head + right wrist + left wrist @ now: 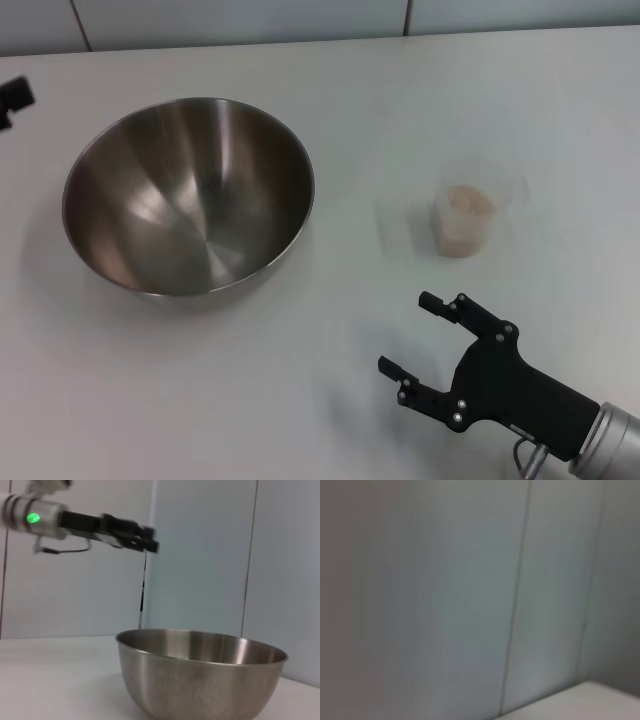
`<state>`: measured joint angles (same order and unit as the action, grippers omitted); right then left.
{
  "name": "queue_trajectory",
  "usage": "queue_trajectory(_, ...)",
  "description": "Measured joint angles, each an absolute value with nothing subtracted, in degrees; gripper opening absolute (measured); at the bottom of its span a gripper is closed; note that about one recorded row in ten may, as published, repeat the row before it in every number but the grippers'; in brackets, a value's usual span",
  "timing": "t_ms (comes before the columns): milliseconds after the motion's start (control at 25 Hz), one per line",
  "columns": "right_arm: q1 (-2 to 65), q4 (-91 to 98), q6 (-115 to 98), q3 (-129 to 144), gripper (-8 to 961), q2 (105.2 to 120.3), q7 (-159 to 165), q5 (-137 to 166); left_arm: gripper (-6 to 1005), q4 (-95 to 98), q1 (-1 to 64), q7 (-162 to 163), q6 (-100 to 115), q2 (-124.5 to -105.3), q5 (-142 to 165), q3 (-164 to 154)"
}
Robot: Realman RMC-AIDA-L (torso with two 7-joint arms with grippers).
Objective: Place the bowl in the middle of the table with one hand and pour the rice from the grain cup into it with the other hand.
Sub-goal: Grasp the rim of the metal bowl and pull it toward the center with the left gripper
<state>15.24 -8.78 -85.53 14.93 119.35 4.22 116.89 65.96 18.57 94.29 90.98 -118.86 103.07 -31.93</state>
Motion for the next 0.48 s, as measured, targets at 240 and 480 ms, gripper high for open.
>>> queue_trajectory(240, 15.7, -8.81, -85.55, 14.81, 799, 119.35, 4.22, 116.89, 764, 80.52, 21.97, 115.67, 80.07, -117.29, 120.82, -48.78)
queue_trajectory(480, 15.82, -9.05, -85.7, 14.48, 799, 119.36, 4.21, 116.82, 759, 80.84, 34.5, 125.02, 85.33, -118.22, 144.4, -49.93)
